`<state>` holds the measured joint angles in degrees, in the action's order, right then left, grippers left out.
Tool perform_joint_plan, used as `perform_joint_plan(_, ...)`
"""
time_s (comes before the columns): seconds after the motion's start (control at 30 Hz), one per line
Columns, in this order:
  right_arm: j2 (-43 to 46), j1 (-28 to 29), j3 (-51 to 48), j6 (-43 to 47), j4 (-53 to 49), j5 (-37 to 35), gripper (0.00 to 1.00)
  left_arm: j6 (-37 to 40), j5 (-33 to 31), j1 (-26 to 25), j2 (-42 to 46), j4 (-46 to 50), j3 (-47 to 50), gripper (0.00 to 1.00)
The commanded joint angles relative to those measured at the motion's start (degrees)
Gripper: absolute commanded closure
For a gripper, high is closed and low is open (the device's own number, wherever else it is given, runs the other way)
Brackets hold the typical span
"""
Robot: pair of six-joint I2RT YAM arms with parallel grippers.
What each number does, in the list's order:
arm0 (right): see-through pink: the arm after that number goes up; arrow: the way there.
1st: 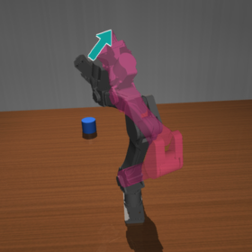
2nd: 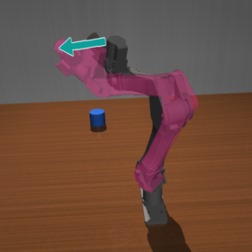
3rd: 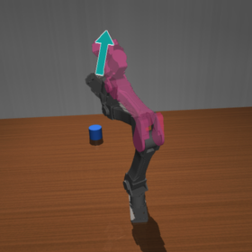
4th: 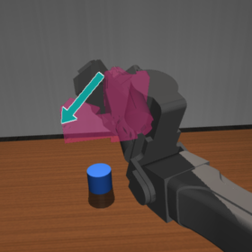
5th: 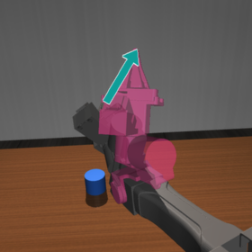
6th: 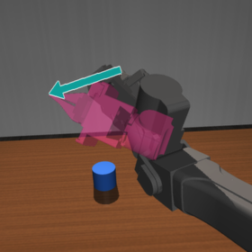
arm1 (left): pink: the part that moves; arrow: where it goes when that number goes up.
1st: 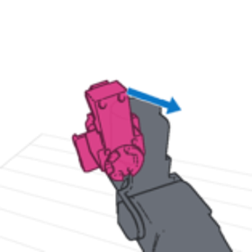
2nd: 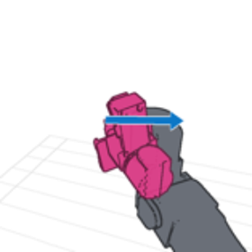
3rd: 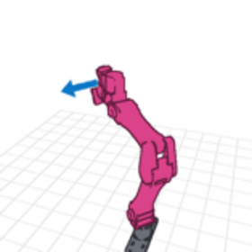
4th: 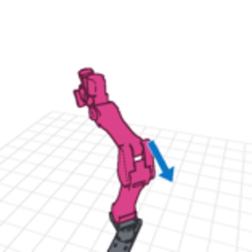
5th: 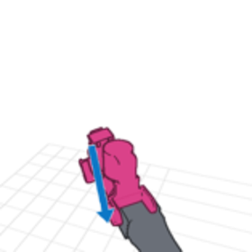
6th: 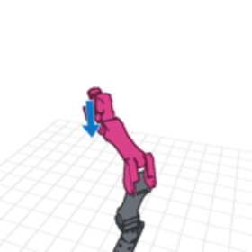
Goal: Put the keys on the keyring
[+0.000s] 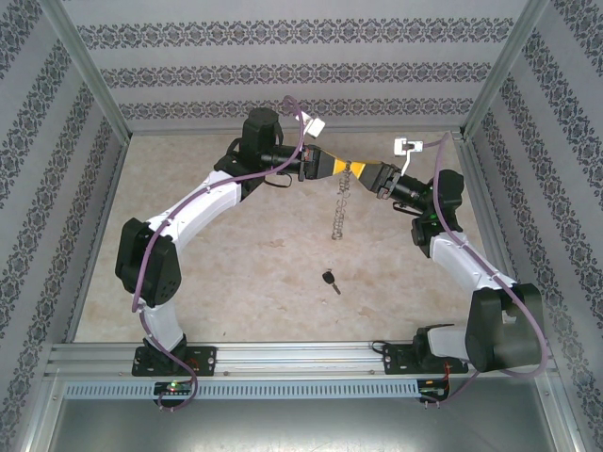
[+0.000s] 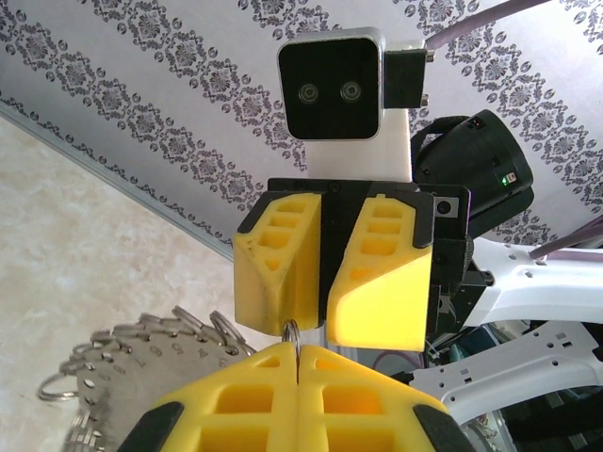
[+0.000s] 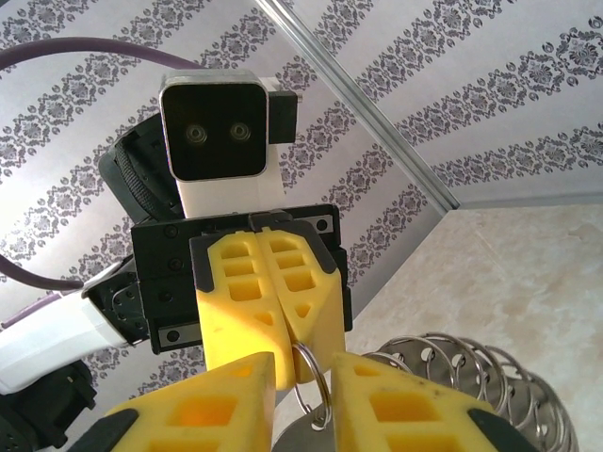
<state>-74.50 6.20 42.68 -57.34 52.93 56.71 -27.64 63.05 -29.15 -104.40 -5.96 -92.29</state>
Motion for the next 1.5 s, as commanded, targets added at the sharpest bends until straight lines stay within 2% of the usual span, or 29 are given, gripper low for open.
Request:
perform_joint_plan(0.0,0.45,0.85,-0.22,1.15,2.09,1.48,0.77,-0.61,1.73,0.33,2.71,-2.83,-1.89,1.0)
perform_joint_plan(0.27,0.34,1.71,0.12,1.35,2.0,1.39,0.77,-0.84,1.72,0.4,2.63,-3.18,-1.64,1.0)
perform_joint_plan(0.33,0.17,1.89,0.29,1.34,1.92,1.3,0.84,-1.06,1.75,0.4,2.57,-3.45,-1.59,1.0)
perform_joint_plan(0.4,-0.11,1.98,0.48,1.44,1.92,1.32,1.0,-1.27,1.66,0.39,2.57,-3.77,-1.51,1.0)
perform_joint_plan(0.5,-0.21,1.74,0.37,1.99,1.74,0.09,1.0,-2.36,-0.24,0.43,2.7,-4.24,-1.11,0.99)
perform_joint_plan(0.53,-0.25,1.6,0.15,2.03,1.81,-0.86,1.0,-2.85,-1.49,0.46,2.98,-4.59,-0.64,0.94)
perform_joint_plan(0.6,-0.3,1.28,-0.05,1.85,2.38,-2.66,1.0,-5.97,-5.31,1.09,4.11,-8.09,1.71,0.7)
perform_joint_plan(0.67,-0.22,1.0,0.17,1.71,2.86,-4.08,1.0,-10.37,-9.47,2.03,5.76,-13.86,5.46,0.55)
perform_joint_plan(0.73,-0.03,0.9,0.59,1.83,2.96,-5.63,1.0,-15.06,-13.55,3.09,7.28,-20.05,9.56,0.49)
perform_joint_plan(0.83,0.32,0.92,0.74,1.81,3.66,-8.07,1.0,-19.04,-15.99,3.62,8.15,-25.9,13.16,0.5)
perform_joint_plan(1.13,0.45,2.44,1.55,1.36,6.6,-15.72,1.0,-28.85,-14.01,3.3,3.96,-38.15,14.51,0.58)
perform_joint_plan(1.47,-1.46,5.02,3.7,0.55,7.5,-19.66,1.0,-32.33,-14.24,1.13,0.63,-43.12,13.72,0.59)
